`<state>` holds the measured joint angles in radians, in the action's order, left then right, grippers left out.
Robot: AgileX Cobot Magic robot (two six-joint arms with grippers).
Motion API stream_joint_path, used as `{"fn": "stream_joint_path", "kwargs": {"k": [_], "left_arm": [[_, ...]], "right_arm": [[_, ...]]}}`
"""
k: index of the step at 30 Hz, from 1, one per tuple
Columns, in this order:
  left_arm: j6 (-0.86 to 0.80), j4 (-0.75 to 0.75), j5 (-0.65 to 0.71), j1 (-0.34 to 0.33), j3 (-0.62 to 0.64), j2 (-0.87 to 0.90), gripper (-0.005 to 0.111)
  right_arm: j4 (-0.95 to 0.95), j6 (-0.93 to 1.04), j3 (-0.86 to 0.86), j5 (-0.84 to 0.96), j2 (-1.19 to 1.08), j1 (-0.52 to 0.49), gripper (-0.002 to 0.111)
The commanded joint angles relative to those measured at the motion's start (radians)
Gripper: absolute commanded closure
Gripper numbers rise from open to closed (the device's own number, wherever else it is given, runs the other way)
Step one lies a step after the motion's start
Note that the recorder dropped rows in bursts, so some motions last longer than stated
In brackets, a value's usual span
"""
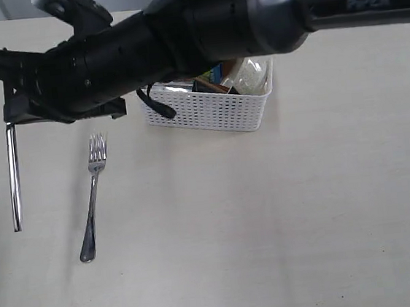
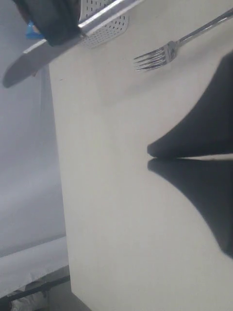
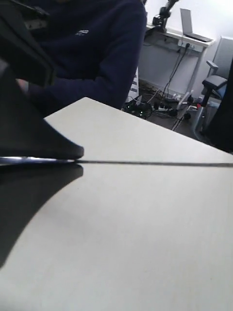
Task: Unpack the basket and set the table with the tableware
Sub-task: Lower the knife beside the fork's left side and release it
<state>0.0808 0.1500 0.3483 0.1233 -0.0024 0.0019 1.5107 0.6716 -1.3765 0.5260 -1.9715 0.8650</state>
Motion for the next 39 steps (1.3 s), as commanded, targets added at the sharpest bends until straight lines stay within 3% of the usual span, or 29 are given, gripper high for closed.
{"fn": "stream_joint_path", "kwargs": {"k": [1,26,39], "left_arm": [[0.002,0.003,-0.001,0.005,0.002,-0.002,0.107],[0.002,-0.004,-0.001,0.005,0.002,-0.002,0.107],[0.002,-0.002,-0.001,0.005,0.002,-0.002,0.107]], "right_arm": [[0.103,-0.002,0.001,-0.04,-0.067,0.011,0.109],[0.194,-0.032,0.018,-0.22,-0.236,0.055,0.109],[0.21,-0.009,0.017,-0.187,-0.293,0.055,0.109]]}}
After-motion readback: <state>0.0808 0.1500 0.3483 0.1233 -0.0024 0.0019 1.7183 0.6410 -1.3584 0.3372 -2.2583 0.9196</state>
